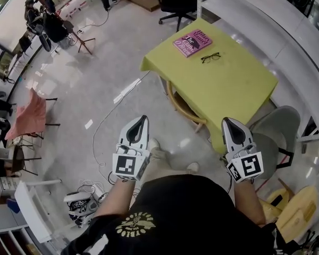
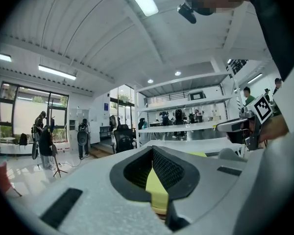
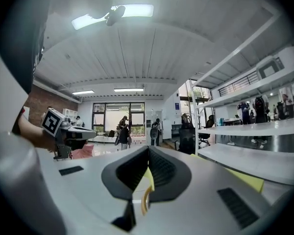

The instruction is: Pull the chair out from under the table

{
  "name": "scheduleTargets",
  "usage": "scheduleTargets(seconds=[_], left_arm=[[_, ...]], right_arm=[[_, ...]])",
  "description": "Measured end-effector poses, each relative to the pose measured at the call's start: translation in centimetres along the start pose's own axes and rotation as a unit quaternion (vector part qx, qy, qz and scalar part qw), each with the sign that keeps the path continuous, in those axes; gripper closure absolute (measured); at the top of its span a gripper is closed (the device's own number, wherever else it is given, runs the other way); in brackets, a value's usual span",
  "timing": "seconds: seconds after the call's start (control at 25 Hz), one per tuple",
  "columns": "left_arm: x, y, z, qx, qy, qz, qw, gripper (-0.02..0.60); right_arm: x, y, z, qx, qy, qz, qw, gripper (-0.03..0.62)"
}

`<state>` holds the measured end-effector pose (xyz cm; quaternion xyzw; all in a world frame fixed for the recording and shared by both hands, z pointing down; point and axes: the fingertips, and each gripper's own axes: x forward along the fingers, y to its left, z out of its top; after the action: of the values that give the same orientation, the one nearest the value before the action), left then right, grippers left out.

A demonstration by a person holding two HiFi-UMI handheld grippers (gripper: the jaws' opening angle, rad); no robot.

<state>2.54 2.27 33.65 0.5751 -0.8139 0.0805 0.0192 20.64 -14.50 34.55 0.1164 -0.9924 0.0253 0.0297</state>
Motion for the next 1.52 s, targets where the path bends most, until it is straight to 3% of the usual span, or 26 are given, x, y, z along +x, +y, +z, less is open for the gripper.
scheduleTargets(seconds=[0.36,0.8,0.96,1.28,1.52], left_arm=[[6.5,1.0,0.9,0.009,-0.015,-0.083,0.9964,0.572],[13.8,10.4,-0.7,0.014,-0.006,-0.146,0.9892,0.572],[16.4,13.0,-0.2,0.025,-0.021,-0.176,0.9838,0.572],[19.6,14.5,-0.4,0.021,-0.028,-0.266,0.9632,0.572],[21.3,13.3,-0.5,0.016,-0.029,-0.321,0.9464,0.572]], right_arm=[[2.1,-2.2,-0.6,0.014,0.014,-0.067,0.998,0.583],[12.0,0.1,-0.7,0.024,0.029,-0.116,0.993,0.583],[15.3,1.3,-0.6,0.025,0.038,-0.129,0.991,0.583],[17.7,1.3,0.9,0.020,0.039,-0.206,0.978,0.583],[16.0,0.9,0.9,0.022,0.048,-0.263,0.963,0.583]])
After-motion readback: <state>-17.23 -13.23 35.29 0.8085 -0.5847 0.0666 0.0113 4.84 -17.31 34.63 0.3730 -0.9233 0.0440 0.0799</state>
